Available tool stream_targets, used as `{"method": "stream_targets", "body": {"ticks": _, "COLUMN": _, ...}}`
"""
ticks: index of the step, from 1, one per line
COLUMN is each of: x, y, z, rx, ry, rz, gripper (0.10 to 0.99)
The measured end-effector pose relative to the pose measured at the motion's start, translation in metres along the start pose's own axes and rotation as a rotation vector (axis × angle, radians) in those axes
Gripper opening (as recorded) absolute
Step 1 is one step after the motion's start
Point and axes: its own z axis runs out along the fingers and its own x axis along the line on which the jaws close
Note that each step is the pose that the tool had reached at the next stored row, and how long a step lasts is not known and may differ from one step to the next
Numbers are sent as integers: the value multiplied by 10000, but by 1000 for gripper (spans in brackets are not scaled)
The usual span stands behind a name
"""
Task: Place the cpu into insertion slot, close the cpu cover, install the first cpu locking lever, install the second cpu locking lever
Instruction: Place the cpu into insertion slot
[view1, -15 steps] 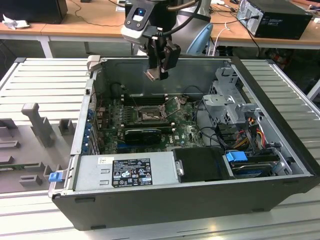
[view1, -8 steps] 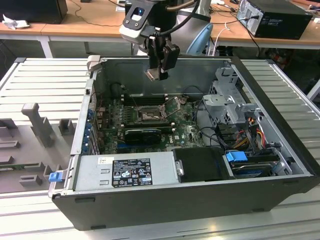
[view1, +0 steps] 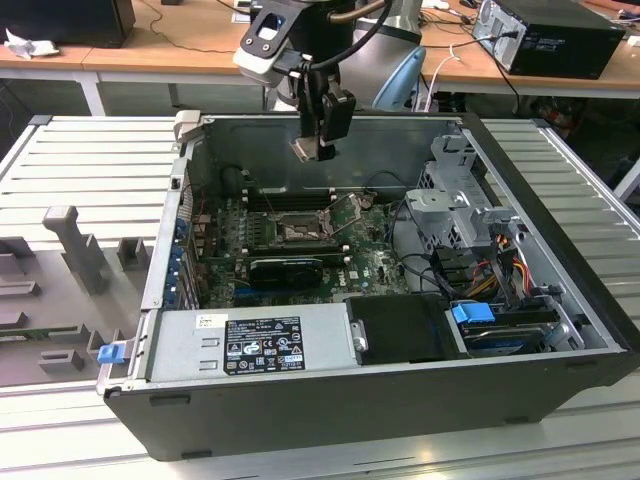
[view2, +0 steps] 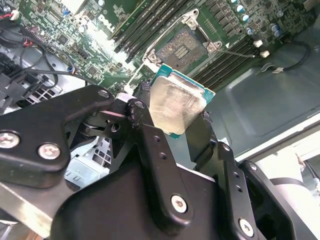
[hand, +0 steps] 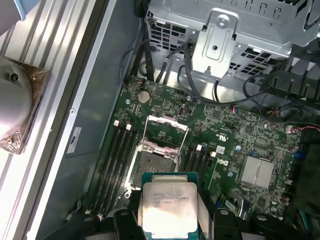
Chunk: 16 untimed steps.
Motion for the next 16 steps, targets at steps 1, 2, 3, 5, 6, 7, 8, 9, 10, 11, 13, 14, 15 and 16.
{"method": "stream_targets", "body": {"ticks": 1, "x": 0, "y": 0, "z": 0, "rx": -1, "ry": -5, "rz": 49, "gripper": 529}}
{"method": "stream_targets", "body": {"ticks": 2, "x": 0, "y": 0, "z": 0, "rx": -2, "ry": -10, "rz": 111, "gripper": 529}}
{"method": "stream_targets", "body": {"ticks": 3, "x": 0, "y": 0, "z": 0, "rx": -3, "ry": -17, "rz": 190, "gripper": 529}}
{"method": "stream_targets", "body": {"ticks": 5, "x": 0, "y": 0, "z": 1, "rx": -6, "ry": -31, "rz": 337, "gripper": 529}}
{"method": "stream_targets", "body": {"ticks": 6, "x": 0, "y": 0, "z": 1, "rx": -7, "ry": -36, "rz": 393, "gripper": 529}}
{"method": "stream_targets", "body": {"ticks": 7, "x": 0, "y": 0, "z": 1, "rx": -8, "ry": -40, "rz": 442, "gripper": 529}}
{"method": "stream_targets", "body": {"ticks": 8, "x": 0, "y": 0, "z": 1, "rx": -9, "ry": -48, "rz": 522, "gripper": 529}}
{"method": "stream_targets", "body": {"ticks": 9, "x": 0, "y": 0, "z": 1, "rx": -10, "ry": -52, "rz": 568, "gripper": 529}}
{"method": "stream_targets", "body": {"ticks": 10, "x": 0, "y": 0, "z": 1, "rx": -12, "ry": -58, "rz": 645, "gripper": 529}}
{"method": "stream_targets", "body": {"ticks": 11, "x": 0, "y": 0, "z": 2, "rx": -14, "ry": -66, "rz": 733, "gripper": 529}}
{"method": "stream_targets", "body": {"ticks": 13, "x": 0, "y": 0, "z": 2, "rx": -15, "ry": -79, "rz": 867, "gripper": 529}}
{"method": "stream_targets", "body": {"ticks": 14, "x": 0, "y": 0, "z": 2, "rx": -16, "ry": -84, "rz": 925, "gripper": 529}}
{"method": "stream_targets", "body": {"ticks": 15, "x": 0, "y": 0, "z": 2, "rx": -19, "ry": -92, "rz": 1025, "gripper": 529}}
{"method": "stream_targets", "body": {"ticks": 16, "x": 0, "y": 0, "z": 2, "rx": -19, "ry": -100, "rz": 1102, "gripper": 529}}
